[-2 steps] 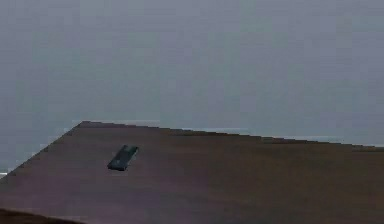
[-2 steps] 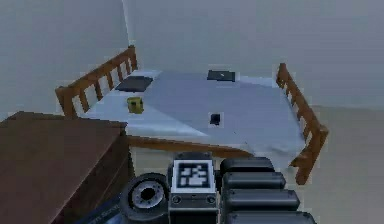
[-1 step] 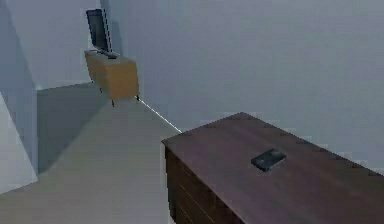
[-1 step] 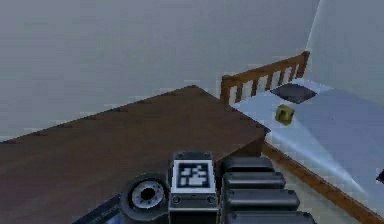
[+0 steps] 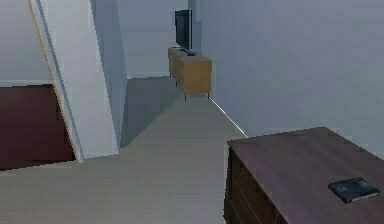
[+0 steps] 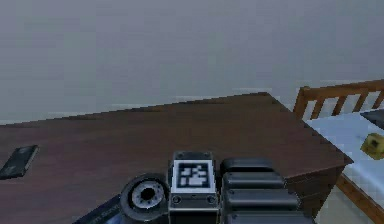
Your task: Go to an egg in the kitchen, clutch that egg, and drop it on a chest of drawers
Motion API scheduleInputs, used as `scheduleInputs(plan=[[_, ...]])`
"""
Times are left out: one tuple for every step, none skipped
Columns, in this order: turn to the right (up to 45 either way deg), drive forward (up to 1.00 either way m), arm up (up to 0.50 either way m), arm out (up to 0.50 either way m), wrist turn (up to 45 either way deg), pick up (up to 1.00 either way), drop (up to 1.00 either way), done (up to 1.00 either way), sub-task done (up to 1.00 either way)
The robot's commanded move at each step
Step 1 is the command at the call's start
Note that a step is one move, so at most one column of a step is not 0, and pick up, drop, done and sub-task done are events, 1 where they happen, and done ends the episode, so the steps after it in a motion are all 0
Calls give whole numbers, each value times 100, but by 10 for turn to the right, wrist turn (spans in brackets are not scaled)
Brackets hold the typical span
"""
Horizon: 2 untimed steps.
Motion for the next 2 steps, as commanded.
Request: scheduleInputs(plan=[[0,0,0,48,0,0,0,0,0],[0,0,0,0,450,0,0,0,0]])
